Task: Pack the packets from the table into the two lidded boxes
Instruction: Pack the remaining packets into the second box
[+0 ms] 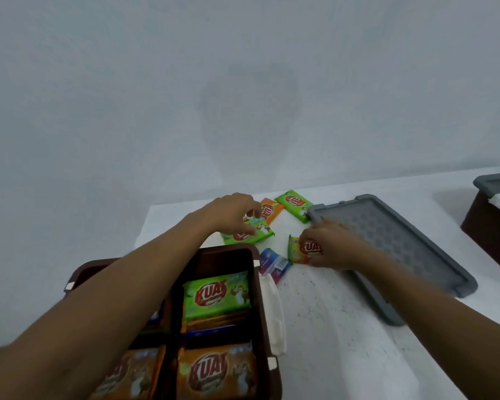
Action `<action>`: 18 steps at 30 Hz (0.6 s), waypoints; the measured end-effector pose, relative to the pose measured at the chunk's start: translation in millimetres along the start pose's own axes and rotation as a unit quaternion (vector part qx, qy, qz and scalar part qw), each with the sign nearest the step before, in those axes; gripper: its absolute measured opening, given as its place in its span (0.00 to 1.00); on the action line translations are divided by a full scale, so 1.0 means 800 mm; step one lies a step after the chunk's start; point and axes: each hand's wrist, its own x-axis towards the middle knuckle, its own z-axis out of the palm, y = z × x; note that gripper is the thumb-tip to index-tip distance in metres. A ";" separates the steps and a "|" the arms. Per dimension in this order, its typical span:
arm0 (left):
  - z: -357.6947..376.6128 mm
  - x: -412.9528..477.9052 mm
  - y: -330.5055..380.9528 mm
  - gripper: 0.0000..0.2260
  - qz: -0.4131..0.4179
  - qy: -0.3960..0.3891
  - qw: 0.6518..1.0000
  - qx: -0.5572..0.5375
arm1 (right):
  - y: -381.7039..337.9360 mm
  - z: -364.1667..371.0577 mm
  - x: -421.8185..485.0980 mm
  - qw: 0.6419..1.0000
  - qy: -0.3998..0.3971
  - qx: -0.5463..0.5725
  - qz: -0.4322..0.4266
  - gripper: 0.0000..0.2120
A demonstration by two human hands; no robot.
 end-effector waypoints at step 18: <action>0.018 0.045 -0.016 0.34 -0.113 -0.072 0.991 0.013 | 0.045 -0.027 0.132 0.997 0.028 -0.028 0.071 0.35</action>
